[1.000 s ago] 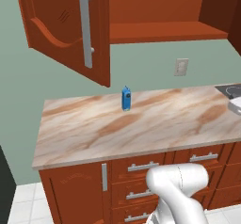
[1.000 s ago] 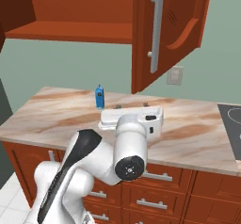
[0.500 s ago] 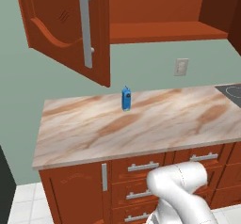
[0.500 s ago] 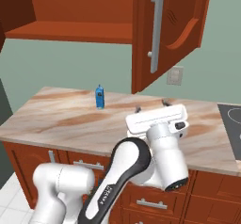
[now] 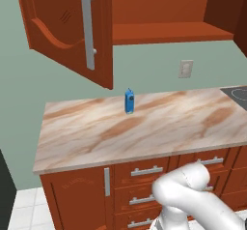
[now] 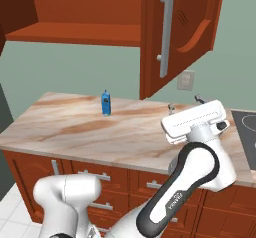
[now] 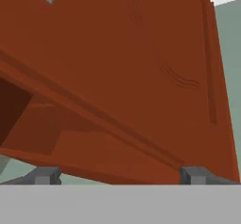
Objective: Close all open cabinet doors.
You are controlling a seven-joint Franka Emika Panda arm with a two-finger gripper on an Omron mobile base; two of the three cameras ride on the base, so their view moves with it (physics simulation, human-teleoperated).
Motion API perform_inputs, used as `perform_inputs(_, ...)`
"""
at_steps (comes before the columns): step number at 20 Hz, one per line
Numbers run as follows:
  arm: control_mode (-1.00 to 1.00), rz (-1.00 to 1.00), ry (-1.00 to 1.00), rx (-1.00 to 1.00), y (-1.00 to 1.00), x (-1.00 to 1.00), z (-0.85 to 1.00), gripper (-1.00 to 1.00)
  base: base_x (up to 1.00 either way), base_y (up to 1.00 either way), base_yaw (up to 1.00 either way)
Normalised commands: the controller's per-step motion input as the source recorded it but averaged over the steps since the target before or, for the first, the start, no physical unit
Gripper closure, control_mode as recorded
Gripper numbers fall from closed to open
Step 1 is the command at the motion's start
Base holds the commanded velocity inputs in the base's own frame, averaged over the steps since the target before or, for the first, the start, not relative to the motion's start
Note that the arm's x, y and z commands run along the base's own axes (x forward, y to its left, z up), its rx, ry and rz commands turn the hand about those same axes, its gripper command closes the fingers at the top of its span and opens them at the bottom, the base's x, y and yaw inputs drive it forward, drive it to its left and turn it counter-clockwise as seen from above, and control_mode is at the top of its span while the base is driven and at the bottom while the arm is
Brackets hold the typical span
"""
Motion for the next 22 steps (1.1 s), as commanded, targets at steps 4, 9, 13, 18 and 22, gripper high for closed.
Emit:
perform_inputs(4,-1.00,0.08,-0.01,0.04,-0.57,0.28,0.17,-1.00,0.00,0.00,0.00)
perform_inputs(9,-1.00,0.06,0.00,0.03,-0.41,0.36,0.21,-1.00,0.00,0.00,0.00)
perform_inputs(13,-1.00,0.03,-0.01,0.01,0.08,0.30,0.08,-1.00,0.00,0.00,0.00)
perform_inputs(18,-1.00,0.08,-0.05,-0.03,0.35,0.19,0.06,-1.00,0.00,0.00,0.00)
perform_inputs(22,-1.00,0.10,-0.09,-0.04,0.46,0.25,0.18,-1.00,0.00,0.00,0.00)
